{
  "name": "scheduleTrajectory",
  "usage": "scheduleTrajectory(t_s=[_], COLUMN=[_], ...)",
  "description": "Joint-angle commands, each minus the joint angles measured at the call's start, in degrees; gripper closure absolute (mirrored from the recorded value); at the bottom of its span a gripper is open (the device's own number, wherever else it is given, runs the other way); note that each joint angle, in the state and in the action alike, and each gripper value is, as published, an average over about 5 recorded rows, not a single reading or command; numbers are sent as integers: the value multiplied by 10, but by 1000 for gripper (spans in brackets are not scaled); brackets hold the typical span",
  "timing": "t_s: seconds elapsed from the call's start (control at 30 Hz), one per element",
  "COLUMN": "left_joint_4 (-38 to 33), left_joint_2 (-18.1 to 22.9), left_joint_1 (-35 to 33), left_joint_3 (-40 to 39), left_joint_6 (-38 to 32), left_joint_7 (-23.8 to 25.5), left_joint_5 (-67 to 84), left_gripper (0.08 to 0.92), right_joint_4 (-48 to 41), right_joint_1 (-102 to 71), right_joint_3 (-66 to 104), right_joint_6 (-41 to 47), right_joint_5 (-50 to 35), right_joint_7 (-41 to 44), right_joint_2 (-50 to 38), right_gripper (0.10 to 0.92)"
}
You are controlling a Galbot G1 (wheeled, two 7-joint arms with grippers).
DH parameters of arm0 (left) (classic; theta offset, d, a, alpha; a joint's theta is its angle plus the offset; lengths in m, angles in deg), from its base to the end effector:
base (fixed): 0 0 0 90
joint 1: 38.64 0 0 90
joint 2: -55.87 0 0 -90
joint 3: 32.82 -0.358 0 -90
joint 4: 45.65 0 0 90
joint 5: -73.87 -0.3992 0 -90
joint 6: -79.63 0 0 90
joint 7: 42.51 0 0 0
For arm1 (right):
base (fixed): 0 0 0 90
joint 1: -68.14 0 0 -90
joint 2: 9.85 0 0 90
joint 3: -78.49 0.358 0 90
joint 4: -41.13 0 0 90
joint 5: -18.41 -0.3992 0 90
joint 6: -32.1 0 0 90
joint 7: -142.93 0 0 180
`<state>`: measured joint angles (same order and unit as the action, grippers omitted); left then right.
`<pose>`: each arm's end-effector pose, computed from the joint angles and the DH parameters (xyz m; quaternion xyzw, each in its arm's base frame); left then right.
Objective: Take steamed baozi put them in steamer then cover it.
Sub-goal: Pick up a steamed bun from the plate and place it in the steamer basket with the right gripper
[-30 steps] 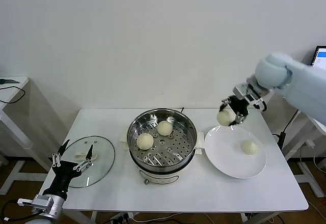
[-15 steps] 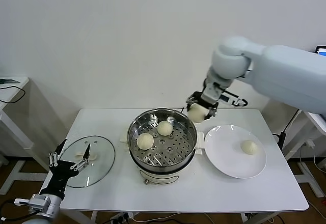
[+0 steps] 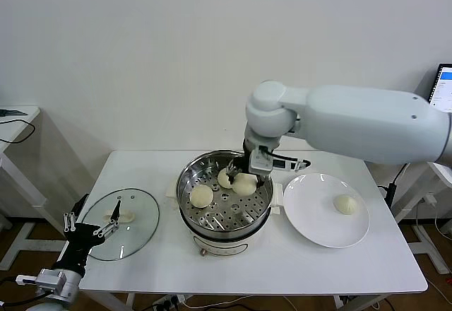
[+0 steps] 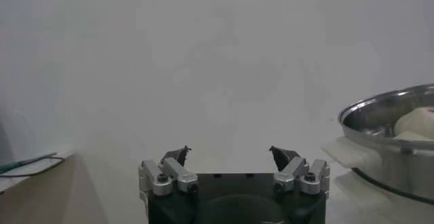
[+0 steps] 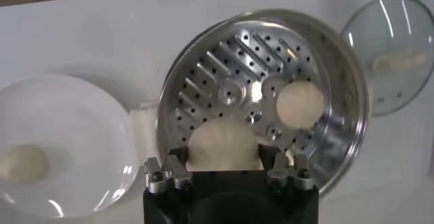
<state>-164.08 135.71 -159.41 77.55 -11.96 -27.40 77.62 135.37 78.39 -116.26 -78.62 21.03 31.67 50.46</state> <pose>0.2092 0.1499 -0.2919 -0.0221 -0.9909 -0.1327 0.0046 0.4865 0.1717 -0.0150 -0.6623 0.0738 -0.7454 0.0191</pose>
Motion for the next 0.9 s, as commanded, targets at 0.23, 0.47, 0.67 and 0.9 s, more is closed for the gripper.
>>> scheduleTrajectory(t_s=[0.23,0.47,0.67,0.9], left_joint_4=[11,14,13,14], left_joint_2=[-1,-1,-2,-1], left_joint_1=[2,3,2,1], left_joint_3=[5,9,11,12], left_joint_6=[-1,-1,0,-1], left_joint_7=[3,5,6,7], left_joint_5=[1,1,3,3], left_gripper=[177,177,177,177], right_joint_4=[-4,-16,-24,-47], right_joint_1=[-43,-65,-76,-95], right_joint_3=[-11,-11,-17,-9], right_joint_6=[-12,-8,-4,-2], right_joint_5=[5,12,19,35], right_joint_7=[-8,-5,0,2], right_joint_2=[61,81,84,92], right_gripper=[330,330,330,330])
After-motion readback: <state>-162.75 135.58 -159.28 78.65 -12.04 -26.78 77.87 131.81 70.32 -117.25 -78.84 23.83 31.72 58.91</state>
